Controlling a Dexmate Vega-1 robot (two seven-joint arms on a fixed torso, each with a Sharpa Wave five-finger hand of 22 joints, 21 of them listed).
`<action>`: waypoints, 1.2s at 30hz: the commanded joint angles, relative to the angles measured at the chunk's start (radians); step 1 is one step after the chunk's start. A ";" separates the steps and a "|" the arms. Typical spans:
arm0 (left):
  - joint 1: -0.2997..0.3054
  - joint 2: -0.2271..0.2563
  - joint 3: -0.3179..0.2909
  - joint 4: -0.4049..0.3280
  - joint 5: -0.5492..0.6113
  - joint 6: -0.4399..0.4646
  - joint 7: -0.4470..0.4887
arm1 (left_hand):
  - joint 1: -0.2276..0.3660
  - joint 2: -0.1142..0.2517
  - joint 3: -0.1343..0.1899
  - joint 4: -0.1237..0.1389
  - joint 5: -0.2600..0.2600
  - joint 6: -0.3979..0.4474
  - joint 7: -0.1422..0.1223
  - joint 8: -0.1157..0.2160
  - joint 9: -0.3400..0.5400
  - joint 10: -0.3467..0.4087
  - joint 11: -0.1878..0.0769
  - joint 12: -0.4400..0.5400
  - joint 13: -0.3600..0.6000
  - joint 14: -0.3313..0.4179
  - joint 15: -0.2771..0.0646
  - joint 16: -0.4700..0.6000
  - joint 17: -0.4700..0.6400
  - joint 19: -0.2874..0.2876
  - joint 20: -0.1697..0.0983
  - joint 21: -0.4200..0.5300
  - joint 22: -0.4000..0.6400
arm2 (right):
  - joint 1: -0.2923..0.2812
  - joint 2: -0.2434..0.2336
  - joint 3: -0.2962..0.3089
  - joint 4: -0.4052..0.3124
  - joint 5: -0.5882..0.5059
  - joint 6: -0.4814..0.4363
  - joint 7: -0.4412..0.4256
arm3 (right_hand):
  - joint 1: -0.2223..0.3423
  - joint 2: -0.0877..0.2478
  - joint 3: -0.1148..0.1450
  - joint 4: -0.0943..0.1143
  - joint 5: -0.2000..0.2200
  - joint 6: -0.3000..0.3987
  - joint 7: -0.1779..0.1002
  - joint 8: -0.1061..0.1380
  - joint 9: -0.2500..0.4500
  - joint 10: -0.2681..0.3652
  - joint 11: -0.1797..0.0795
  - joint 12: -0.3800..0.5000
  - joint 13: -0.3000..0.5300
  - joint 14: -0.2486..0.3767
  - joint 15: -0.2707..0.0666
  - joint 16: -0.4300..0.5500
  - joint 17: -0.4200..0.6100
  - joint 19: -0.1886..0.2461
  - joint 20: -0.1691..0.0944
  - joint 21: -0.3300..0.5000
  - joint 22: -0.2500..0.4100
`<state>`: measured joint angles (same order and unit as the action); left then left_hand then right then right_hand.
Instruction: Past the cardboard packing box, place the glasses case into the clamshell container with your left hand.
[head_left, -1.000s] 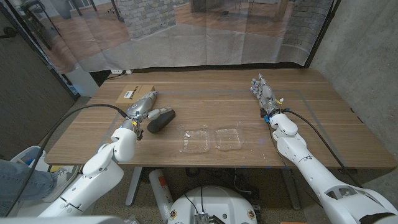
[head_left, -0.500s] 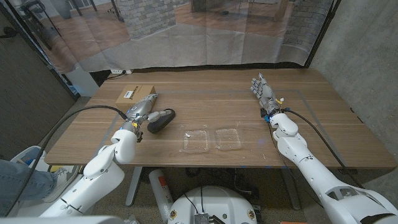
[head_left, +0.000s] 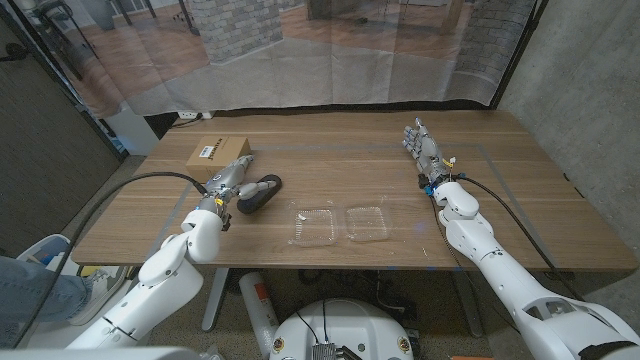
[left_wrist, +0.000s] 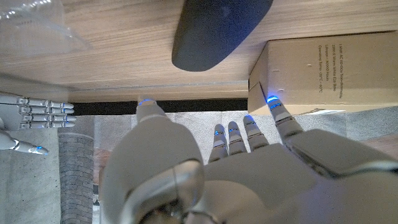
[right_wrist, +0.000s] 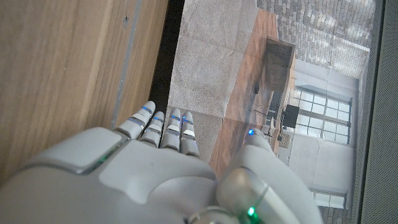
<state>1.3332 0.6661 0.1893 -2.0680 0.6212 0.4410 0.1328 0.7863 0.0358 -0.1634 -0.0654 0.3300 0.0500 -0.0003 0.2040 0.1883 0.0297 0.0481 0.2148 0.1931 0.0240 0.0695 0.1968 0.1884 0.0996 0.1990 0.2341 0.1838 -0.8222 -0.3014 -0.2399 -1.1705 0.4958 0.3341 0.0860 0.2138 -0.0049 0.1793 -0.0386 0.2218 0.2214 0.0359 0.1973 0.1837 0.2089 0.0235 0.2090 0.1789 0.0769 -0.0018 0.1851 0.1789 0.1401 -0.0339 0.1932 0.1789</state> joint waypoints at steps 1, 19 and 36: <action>-0.026 0.002 0.021 0.024 -0.021 0.016 -0.021 | 0.010 -0.002 -0.005 -0.001 0.005 0.003 -0.006 -0.001 0.005 -0.001 0.006 0.000 0.006 0.002 0.003 0.004 0.006 -0.001 0.007 0.003 0.002 | 0.009 0.008 -0.001 0.016 -0.002 0.002 0.001 | 0.001 0.012 0.004 -0.007 0.000 0.005 -0.004 -0.002 0.005 0.006 -0.002 0.000 0.004 0.004 0.002 0.000 0.002 -0.004 -0.018 0.004 0.003; -0.060 0.003 0.065 0.041 -0.035 0.035 -0.044 | 0.020 0.001 -0.004 -0.005 0.006 0.012 -0.007 0.002 0.005 0.006 0.002 0.003 0.006 0.006 0.004 0.005 0.007 0.005 0.009 0.001 0.002 | 0.011 0.015 0.002 0.029 0.001 0.011 0.005 | 0.001 0.013 0.003 -0.008 -0.001 0.004 -0.004 -0.002 0.005 0.006 -0.003 0.001 0.004 0.005 0.002 0.000 0.002 -0.005 -0.018 0.004 0.003; -0.075 0.014 0.087 0.041 -0.048 0.061 -0.074 | 0.040 0.012 -0.001 -0.011 0.004 0.032 -0.008 0.008 0.006 0.031 -0.006 0.011 0.008 0.049 -0.001 0.020 0.009 0.052 0.011 0.015 0.006 | 0.019 0.028 0.001 0.054 0.001 0.020 0.013 | 0.000 0.014 0.002 -0.009 -0.001 0.005 -0.004 -0.002 0.005 0.005 -0.004 0.000 0.004 0.005 0.002 0.000 0.002 -0.005 -0.017 0.004 0.003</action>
<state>1.2721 0.6726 0.2585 -2.0294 0.5802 0.4874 0.0795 0.8146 0.0482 -0.1617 -0.0719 0.3300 0.0687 -0.0105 0.2040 0.1883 0.0477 0.0410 0.2187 0.1979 0.0618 0.0670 0.2113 0.1932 0.1433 0.2060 0.2410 0.1862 -0.8075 -0.2817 -0.2389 -1.1308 0.4957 0.3476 0.0941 0.2057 0.0032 0.1765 -0.0414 0.2219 0.2214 0.0359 0.1973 0.1837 0.2089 0.0235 0.2090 0.1789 0.0768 -0.0018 0.1851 0.1789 0.1401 -0.0339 0.1932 0.1789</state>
